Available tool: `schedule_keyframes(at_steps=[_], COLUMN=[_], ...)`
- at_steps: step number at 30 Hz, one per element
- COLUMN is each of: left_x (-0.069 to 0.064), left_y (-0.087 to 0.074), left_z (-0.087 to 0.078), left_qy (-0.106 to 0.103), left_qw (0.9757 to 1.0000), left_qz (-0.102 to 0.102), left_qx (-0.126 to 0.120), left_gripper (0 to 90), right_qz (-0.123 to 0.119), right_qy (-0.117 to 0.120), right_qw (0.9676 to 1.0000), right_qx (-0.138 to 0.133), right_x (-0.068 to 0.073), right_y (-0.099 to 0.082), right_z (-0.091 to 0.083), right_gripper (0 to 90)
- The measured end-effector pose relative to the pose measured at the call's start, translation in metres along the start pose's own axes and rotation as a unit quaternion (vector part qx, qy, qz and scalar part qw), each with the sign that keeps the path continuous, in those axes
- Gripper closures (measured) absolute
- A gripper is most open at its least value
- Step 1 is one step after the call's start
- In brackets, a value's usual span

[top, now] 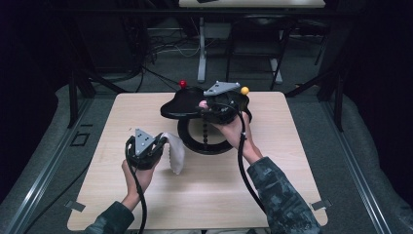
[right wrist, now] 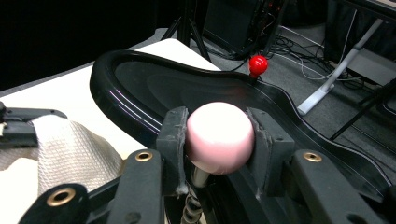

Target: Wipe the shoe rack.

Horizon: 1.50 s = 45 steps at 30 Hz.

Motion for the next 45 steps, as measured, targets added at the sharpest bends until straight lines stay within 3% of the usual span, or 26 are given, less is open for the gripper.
schedule_keyframes(at_steps=[9, 12, 17, 20, 26, 31, 33, 36, 42, 45], left_x=[-0.013, -0.018, -0.025, -0.028, -0.041, -0.051, -0.054, -0.058, -0.066, -0.068], left_y=[-0.017, -0.022, -0.027, -0.029, -0.030, -0.028, -0.027, -0.027, -0.026, -0.026], left_z=[0.010, 0.017, 0.026, 0.030, 0.044, 0.055, 0.061, 0.071, 0.087, 0.099], left_qy=[0.009, 0.011, 0.014, 0.017, 0.012, 0.012, 0.011, 0.016, 0.018, 0.019], left_qw=[0.9999, 0.9998, 0.9998, 0.9997, 0.9997, 0.9998, 0.9997, 0.9996, 0.9992, 0.9990], left_qz=[0.008, 0.012, 0.007, 0.010, 0.009, 0.010, 0.007, 0.010, 0.016, 0.008], left_qx=[0.005, 0.013, 0.015, 0.015, 0.017, 0.015, 0.019, 0.021, 0.033, 0.039], left_gripper=[82.7, 82.7, 82.7, 82.7, 82.7, 82.7, 82.7, 82.7, 82.6, 82.6], right_qz=[-0.012, -0.005, 0.015, 0.018, 0.021, 0.018, 0.019, 0.016, 0.017, 0.018], right_qy=[0.025, 0.030, -0.016, -0.006, -0.014, 0.000, -0.008, 0.003, 0.002, 0.009], right_qw=[0.9996, 0.9995, 0.9998, 0.9998, 0.9997, 0.9998, 0.9998, 0.9998, 0.9999, 0.9998], right_qx=[0.004, -0.001, 0.001, -0.010, -0.006, -0.009, -0.004, -0.006, -0.002, -0.005], right_x=[-0.005, -0.005, 0.005, 0.005, 0.004, 0.004, 0.004, 0.003, 0.002, 0.002], right_y=[-0.003, -0.006, -0.007, -0.008, -0.008, -0.008, -0.008, -0.008, -0.007, -0.008], right_z=[-0.005, -0.006, 0.002, 0.003, 0.003, 0.003, 0.002, 0.003, 0.002, 0.003], right_gripper=[60.3, 60.0, 59.0, 59.7, 60.0, 60.0, 60.0, 60.0, 60.0, 60.1])
Point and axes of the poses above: each handheld gripper's, and its own axes: z roughly forward along the jaws, y roughly out of its top, x roughly to its left, the point moved 2 cm from there along z, roughly forward along the jaws, and after that the axes turned 15 degrees about x, right-handed, at the moved point
